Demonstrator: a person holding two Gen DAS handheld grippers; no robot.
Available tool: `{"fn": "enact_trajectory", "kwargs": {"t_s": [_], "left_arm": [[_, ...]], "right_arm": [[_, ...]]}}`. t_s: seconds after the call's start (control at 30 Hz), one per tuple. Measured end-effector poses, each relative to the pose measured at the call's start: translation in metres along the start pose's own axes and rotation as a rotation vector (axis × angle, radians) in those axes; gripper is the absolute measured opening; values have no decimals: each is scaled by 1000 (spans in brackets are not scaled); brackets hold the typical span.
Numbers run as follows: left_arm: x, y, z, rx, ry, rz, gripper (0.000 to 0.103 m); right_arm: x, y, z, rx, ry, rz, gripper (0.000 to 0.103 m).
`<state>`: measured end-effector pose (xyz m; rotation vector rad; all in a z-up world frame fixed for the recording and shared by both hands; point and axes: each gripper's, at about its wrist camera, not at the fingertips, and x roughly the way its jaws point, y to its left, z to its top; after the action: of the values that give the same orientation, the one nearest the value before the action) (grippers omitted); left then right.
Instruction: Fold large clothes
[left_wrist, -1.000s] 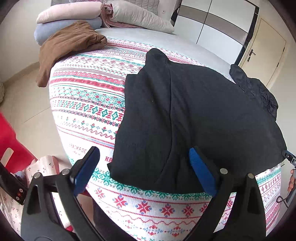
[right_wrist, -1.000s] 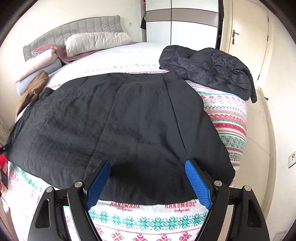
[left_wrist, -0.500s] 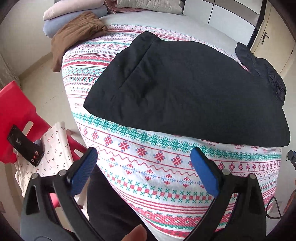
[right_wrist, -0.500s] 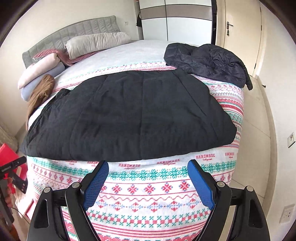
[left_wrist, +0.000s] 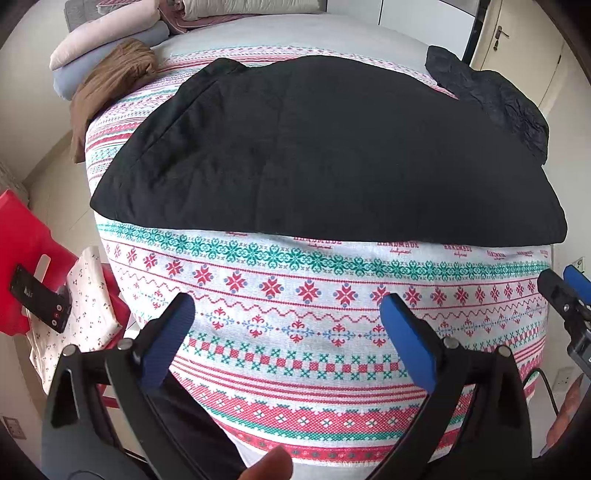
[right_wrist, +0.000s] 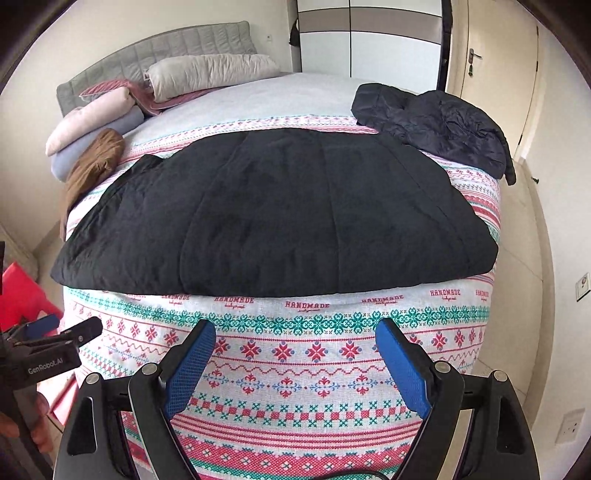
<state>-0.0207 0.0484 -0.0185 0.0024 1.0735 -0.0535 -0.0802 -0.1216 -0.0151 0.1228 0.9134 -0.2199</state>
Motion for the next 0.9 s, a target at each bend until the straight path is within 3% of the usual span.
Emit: {"fn": "enact_trajectory", "kwargs": {"t_s": [0.3, 0.9], "left_arm": [[-4, -27, -3, 52, 2, -21, 100], [-4, -26, -3, 43, 2, -27, 100]], "right_arm": [[3, 5, 0, 1, 0, 13, 89], [11, 18, -2, -34, 29, 28, 89]]}}
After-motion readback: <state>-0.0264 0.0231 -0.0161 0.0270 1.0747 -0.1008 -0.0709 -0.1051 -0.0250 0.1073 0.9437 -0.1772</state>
